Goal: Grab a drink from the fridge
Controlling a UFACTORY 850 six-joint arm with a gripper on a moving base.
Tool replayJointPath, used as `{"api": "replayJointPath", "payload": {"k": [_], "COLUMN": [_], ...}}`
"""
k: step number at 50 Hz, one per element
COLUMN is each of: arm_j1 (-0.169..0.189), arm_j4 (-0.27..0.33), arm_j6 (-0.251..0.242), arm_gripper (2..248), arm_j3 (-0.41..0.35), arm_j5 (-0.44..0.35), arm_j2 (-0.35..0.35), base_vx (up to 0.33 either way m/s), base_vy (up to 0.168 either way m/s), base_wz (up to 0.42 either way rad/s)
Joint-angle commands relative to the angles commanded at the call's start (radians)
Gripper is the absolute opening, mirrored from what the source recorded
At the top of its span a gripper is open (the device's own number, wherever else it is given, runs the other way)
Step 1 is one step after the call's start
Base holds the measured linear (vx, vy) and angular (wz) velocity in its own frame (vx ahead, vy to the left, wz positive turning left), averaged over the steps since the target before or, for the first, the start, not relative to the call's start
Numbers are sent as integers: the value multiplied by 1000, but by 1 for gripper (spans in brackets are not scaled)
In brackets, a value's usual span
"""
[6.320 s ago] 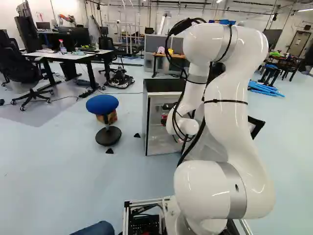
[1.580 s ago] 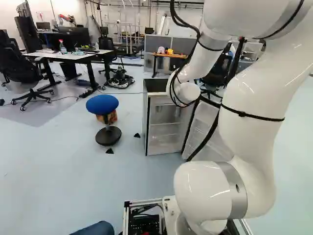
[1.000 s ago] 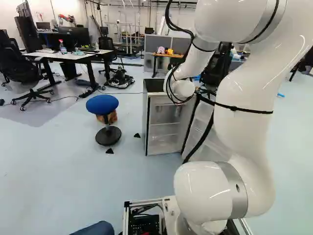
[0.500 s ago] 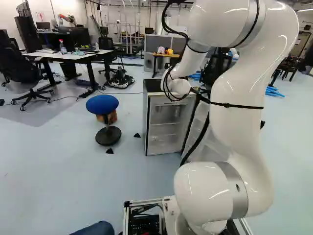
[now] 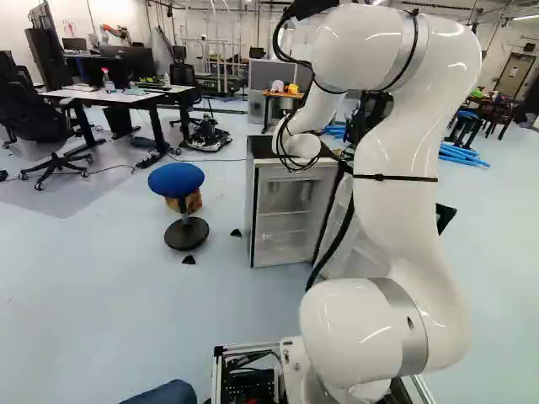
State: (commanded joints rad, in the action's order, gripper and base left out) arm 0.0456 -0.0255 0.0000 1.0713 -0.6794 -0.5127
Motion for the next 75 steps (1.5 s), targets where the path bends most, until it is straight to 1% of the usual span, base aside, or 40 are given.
{"api": "replayJointPath", "payload": {"k": [14,20,39,40,44,45,49,50,55,56,60,61,75], "arm_j1": [-11,-16,-16,-16,-16,-16,-16,-16,-16,-16,-16,-16,-15], "arm_j4": [0,0,0,0,0,0,0,0,0,0,0,0,0], "arm_j6": [0,0,0,0,0,0,0,0,0,0,0,0,0], "arm_gripper": [93,93,93,107,107,140,140,175,175,211,211,245,247], "arm_j3": [66,90,93,93,93,93,92,91,77,73,52,47,-34], "arm_j5": [50,56,56,56,56,56,56,56,56,56,56,56,56], "arm_j2": [-50,-68,-71,-71,-71,-71,-70,-69,-59,-55,-40,-36,26], "base_vx": [0,0,0,0,0,0,0,0,0,0,0,0,0], "base_vy": [0,0,0,0,0,0,0,0,0,0,0,0,0], "base_wz": [0,0,0,0,0,0,0,0,0,0,0,0,0]}}
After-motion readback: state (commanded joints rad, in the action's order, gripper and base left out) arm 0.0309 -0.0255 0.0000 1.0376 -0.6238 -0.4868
